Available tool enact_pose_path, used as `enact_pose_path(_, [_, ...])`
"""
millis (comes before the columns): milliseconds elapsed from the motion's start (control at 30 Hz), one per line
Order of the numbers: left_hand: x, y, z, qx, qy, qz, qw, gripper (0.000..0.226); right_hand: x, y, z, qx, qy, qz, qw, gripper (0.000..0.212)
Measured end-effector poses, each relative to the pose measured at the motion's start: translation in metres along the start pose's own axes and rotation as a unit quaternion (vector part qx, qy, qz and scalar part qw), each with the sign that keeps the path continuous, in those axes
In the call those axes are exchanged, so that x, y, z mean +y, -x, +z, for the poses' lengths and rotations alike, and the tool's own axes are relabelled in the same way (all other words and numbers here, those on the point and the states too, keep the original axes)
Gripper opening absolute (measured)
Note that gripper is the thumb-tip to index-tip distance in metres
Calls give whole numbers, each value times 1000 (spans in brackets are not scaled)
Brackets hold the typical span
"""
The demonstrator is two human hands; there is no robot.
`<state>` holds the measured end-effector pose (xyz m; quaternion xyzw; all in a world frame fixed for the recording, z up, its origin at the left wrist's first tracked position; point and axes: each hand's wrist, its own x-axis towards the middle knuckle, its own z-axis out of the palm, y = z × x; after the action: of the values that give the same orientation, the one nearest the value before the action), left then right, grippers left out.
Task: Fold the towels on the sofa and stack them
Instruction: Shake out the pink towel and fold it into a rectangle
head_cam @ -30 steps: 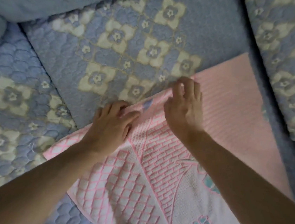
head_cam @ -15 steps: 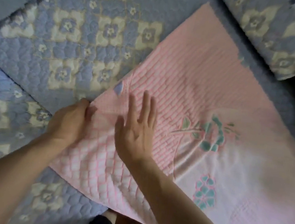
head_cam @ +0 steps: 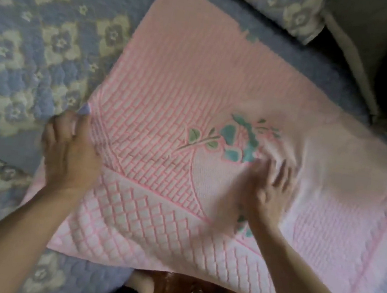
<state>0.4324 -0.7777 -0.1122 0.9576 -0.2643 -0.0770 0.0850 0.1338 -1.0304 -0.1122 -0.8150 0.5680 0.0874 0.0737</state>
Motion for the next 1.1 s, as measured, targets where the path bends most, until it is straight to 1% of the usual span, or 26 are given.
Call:
enact_pose_path(33, [29,-3,2,-4,18,96,995,54,-32,14,8,-13,-29,-92,995,64])
enact_pose_path(67, [52,-5,8,-28,21,171,985,55,-65,28,16,-33,-47,-175,983,64])
enact_pose_path(100, [73,-7,16,-63,7,210,976,57,-88,37,22,-45,-62,-234,969,60])
enact_pose_path(133, [83,-12,27,-98,-12,212,972,60,-95,35,26,-48,-80,-268,959,58])
enact_pose_path(167, [85,-18,38,-124,-34,190,973,63,-85,24,28,-41,-87,-282,955,58])
enact_pose_path(200, [79,-24,50,-136,-53,164,976,67,-58,9,28,-25,-70,-272,959,59])
enact_pose_path(267, [69,-34,63,-139,-85,152,975,71,37,-20,28,-12,-3,-194,981,61])
enact_pose_path(367, [84,-32,67,-175,-129,120,969,68,190,-40,8,-24,33,16,999,66])
enact_pose_path(400, [94,-30,64,-188,-137,88,969,67,221,-43,1,-36,17,103,994,66])
enact_pose_path(433, [111,-28,59,-195,-142,56,969,66,239,-47,-6,-24,-6,196,980,65])
enact_pose_path(467, [130,-27,55,-191,-143,37,970,65,241,-53,-11,0,-23,262,965,64])
enact_pose_path(500, [155,-24,49,-176,-140,37,974,63,230,-58,-15,27,-35,283,958,65])
enact_pose_path(533, [182,-18,46,-156,-129,63,977,61,207,-62,-17,51,-51,248,966,65])
enact_pose_path(567, [209,-9,45,-146,-119,103,977,63,173,-65,-15,59,-68,164,982,63])
enact_pose_path(600, [237,2,50,-149,-115,152,970,69,135,-67,-12,56,-83,47,994,61])
enact_pose_path(633, [259,14,56,-165,-124,190,960,80,98,-69,-6,50,-90,-81,991,58])
enact_pose_path(667, [276,24,65,-177,-132,208,953,88,71,-73,-1,33,-88,-184,978,57])
enact_pose_path(700, [284,29,75,-192,-143,205,949,91,61,-81,2,13,-85,-246,965,57])
enact_pose_path(733, [285,27,84,-205,-151,187,949,90,74,-92,0,4,-86,-265,960,58])
enact_pose_path(767, [286,25,93,-216,-158,171,948,89,113,-106,2,20,-72,-242,967,59])
enact_pose_path(833, [290,26,102,-216,-176,158,947,87,227,-126,5,40,-30,-133,990,62])
enact_pose_path(900, [299,30,104,-232,-190,144,943,84,344,-131,-8,16,18,-26,999,65])
enact_pose_path(933, [307,32,103,-243,-186,130,943,80,386,-134,-18,-1,31,13,999,66])
enact_pose_path(1000, [321,36,98,-247,-168,96,949,69,424,-143,-34,-3,36,55,998,66])
enact_pose_path(1067, [343,45,89,-224,-157,85,958,66,410,-147,-39,30,-6,74,997,66])
enact_pose_path(1100, [362,56,85,-204,-144,100,963,68,390,-142,-41,55,-28,72,995,66])
